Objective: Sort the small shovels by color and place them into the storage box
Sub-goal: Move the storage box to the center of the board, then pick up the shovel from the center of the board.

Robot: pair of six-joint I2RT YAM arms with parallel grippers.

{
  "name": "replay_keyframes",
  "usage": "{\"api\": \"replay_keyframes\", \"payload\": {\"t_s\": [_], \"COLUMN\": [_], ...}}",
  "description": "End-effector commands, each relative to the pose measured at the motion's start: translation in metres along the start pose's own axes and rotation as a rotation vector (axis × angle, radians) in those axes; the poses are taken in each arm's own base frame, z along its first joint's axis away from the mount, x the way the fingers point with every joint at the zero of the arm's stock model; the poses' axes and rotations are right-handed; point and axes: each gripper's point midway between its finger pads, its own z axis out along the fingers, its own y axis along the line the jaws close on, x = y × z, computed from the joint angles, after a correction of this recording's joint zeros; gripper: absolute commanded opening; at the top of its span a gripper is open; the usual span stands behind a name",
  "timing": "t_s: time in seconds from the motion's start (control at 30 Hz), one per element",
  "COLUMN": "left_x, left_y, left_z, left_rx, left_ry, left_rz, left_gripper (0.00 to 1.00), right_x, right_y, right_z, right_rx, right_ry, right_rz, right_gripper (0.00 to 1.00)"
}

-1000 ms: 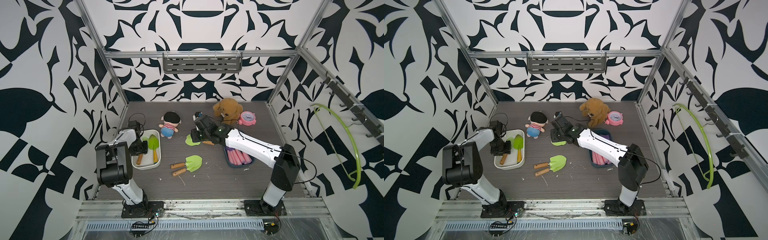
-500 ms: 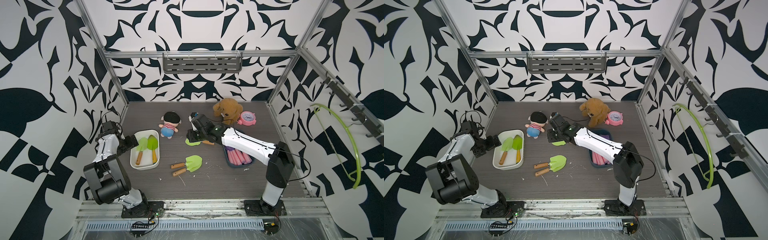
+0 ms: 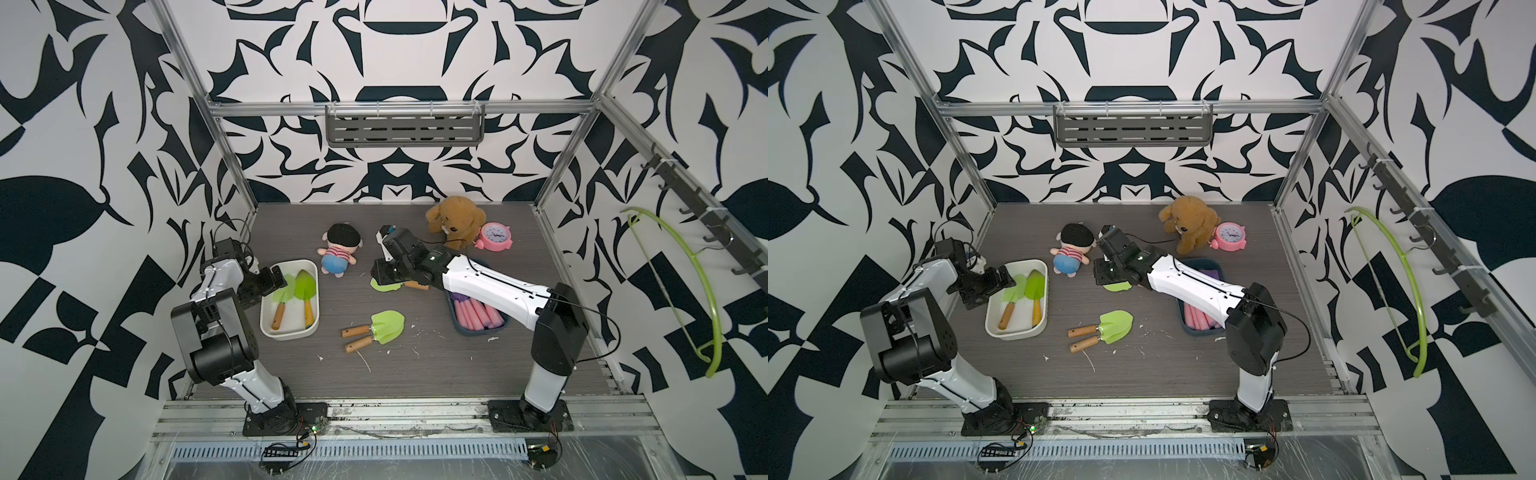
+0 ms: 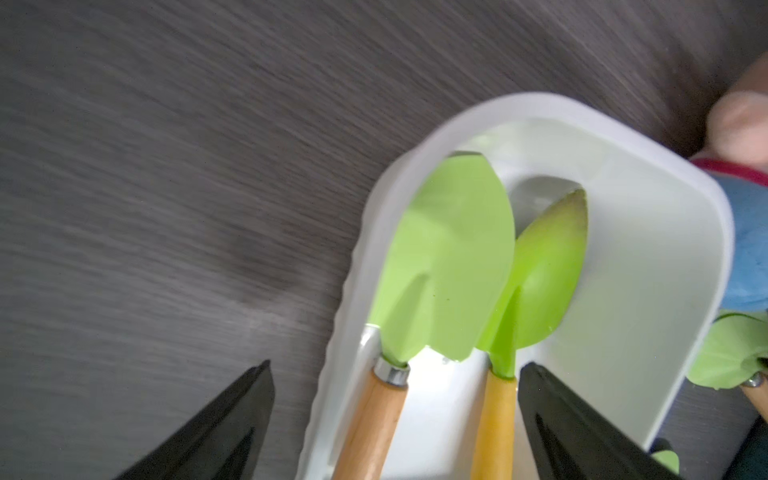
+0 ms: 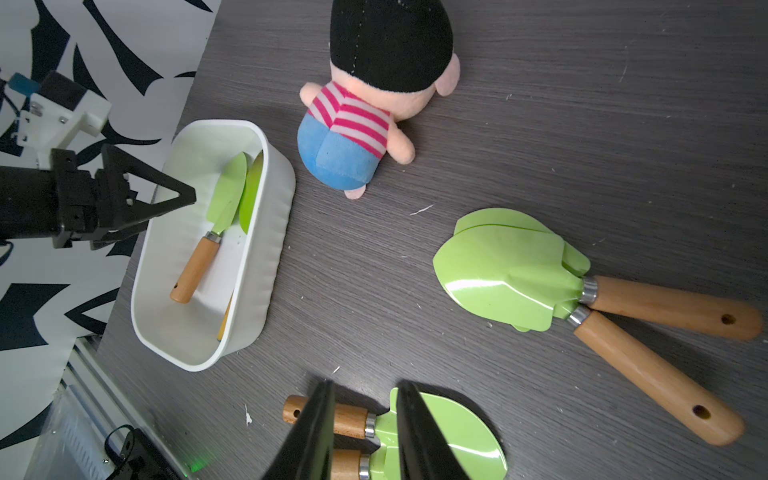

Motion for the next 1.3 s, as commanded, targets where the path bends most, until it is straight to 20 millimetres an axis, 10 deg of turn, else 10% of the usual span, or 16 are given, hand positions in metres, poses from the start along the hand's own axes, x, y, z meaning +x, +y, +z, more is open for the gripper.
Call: {"api": "replay_keyframes", "payload": {"t_s": [0.0, 0.4, 0.8, 1.27], "left_x": [0.001, 0.017, 0.014, 0.112], "left_y": [-0.019, -0.056, -0.077, -0.161], "left_z": [0.005, 0.008, -0.042, -0.084], "left_rx": [-0.006, -0.024, 0.042, 0.581], "left_ry": [0.013, 0.033, -0.120, -0.059], "left_rz": [0.125, 0.328, 0.405, 0.807], "left_gripper": [0.99, 0.99, 0.99, 0.99], "right_x": [-0.019, -0.019, -0.012, 0.055], "right_y": [0.016, 0.015, -0.021, -0.084], "right_z": [-0.014, -0.012, -0.019, -0.036], "right_rx": [-0.047, -0.038, 0.122, 0.150], "right_ry": [-0.052, -0.045, 0.026, 0.413], "right_rz": [0.002, -0.004, -0.172, -0.240], "right_gripper": [0.31, 0.31, 0.31, 0.31]}}
